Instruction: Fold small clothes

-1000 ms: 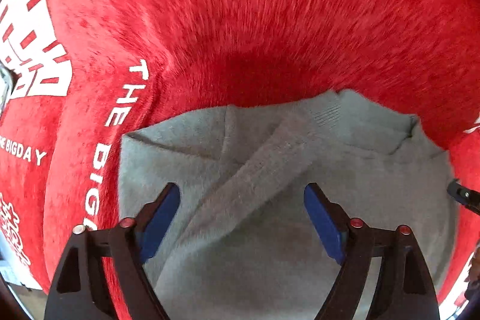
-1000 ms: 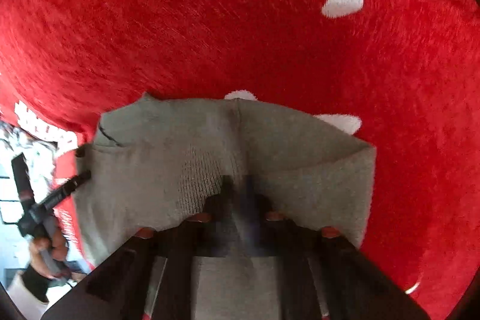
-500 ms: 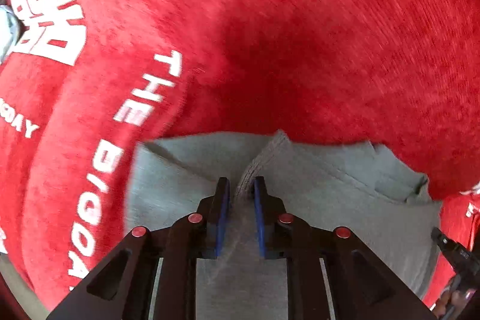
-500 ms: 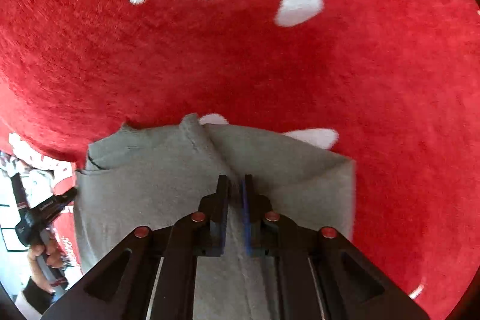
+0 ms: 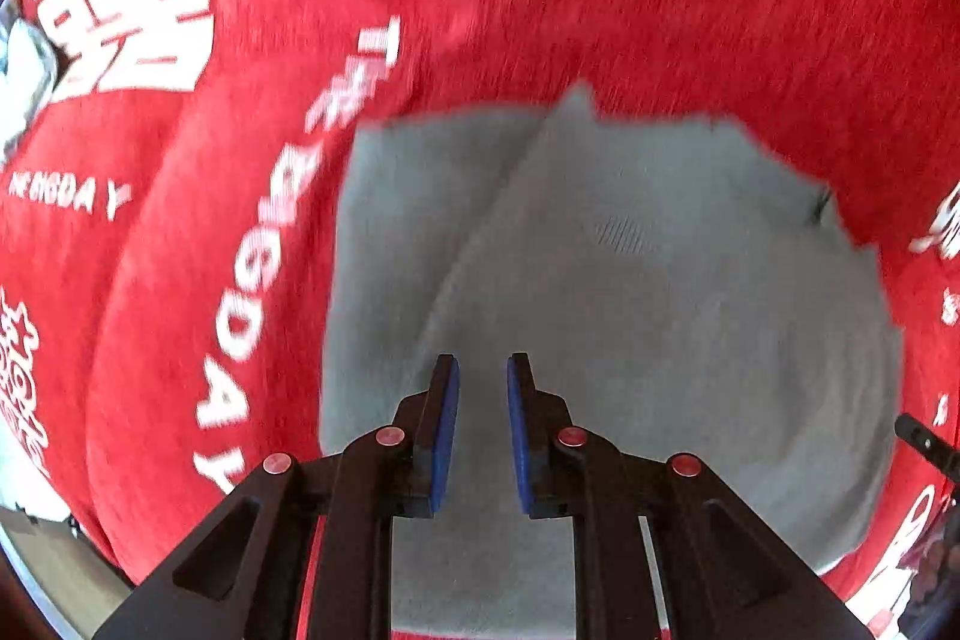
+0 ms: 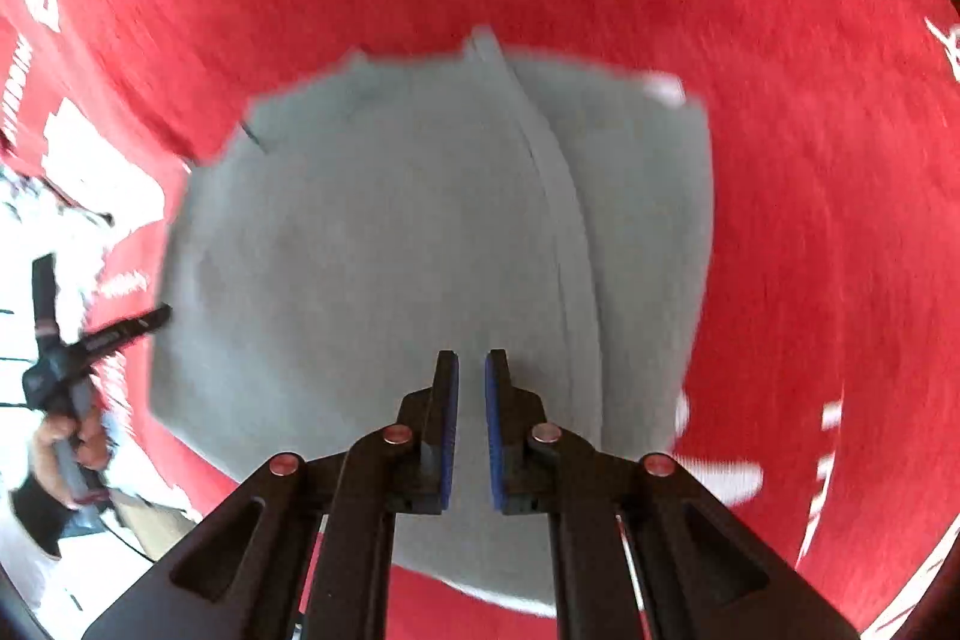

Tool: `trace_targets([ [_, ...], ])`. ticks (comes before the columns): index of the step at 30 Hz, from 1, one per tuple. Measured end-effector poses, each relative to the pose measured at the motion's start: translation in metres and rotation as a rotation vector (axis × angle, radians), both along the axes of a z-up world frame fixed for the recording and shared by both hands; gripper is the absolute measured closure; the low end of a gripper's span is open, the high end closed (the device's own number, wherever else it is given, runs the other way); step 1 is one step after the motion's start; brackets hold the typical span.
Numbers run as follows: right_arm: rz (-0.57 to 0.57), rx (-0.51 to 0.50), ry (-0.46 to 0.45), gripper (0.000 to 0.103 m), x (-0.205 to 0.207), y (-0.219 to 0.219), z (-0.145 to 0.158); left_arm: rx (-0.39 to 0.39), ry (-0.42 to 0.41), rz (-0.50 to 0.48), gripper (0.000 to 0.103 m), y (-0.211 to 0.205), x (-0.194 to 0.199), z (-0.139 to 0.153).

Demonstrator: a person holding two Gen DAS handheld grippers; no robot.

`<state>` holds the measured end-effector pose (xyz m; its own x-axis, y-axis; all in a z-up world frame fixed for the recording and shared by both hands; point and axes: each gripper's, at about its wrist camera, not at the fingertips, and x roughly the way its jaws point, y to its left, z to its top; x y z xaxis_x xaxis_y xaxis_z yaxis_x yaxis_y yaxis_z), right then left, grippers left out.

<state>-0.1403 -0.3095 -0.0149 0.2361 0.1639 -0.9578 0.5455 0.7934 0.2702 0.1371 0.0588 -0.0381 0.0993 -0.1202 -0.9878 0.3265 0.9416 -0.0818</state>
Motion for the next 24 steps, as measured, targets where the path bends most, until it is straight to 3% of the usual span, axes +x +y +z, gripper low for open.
trace_targets([
  [2, -0.033, 0.0, -0.046, 0.096, -0.014, -0.003, -0.001, -0.004, 0.018, 0.01, 0.085, 0.01, -0.011, -0.011],
  [7, -0.145, -0.007, -0.029, 0.096, -0.037, -0.005, 0.009, -0.056, 0.008, -0.045, 0.085, 0.029, -0.021, -0.005],
  [12, -0.282, 0.019, -0.032, 0.084, -0.059, 0.017, 0.022, -0.075, 0.06, -0.088, 0.085, 0.049, -0.025, 0.0],
  [14, -0.361, 0.063, -0.046, 0.067, -0.073, 0.031, 0.023, -0.05, 0.059, -0.093, 0.085, 0.056, -0.029, 0.005],
  [16, -0.422, 0.099, -0.053, 0.059, -0.087, 0.04, 0.023, -0.054, 0.076, -0.082, 0.085, 0.065, -0.033, 0.012],
  [21, -0.552, 0.196, -0.064, 0.056, -0.085, 0.074, 0.005, -0.064, 0.094, -0.086, 0.081, 0.085, -0.037, 0.017],
  [22, -0.577, 0.21, -0.064, 0.054, -0.09, 0.077, 0.002, -0.058, 0.094, -0.087, 0.046, 0.087, -0.035, 0.017],
  [23, -0.604, 0.223, -0.066, 0.053, -0.092, 0.081, 0.0, -0.047, 0.085, -0.08, 0.003, 0.09, -0.034, 0.017],
  [24, -0.626, 0.231, -0.068, 0.053, -0.096, 0.081, -0.001, -0.035, 0.052, -0.07, 0.0, 0.093, -0.033, 0.02],
])
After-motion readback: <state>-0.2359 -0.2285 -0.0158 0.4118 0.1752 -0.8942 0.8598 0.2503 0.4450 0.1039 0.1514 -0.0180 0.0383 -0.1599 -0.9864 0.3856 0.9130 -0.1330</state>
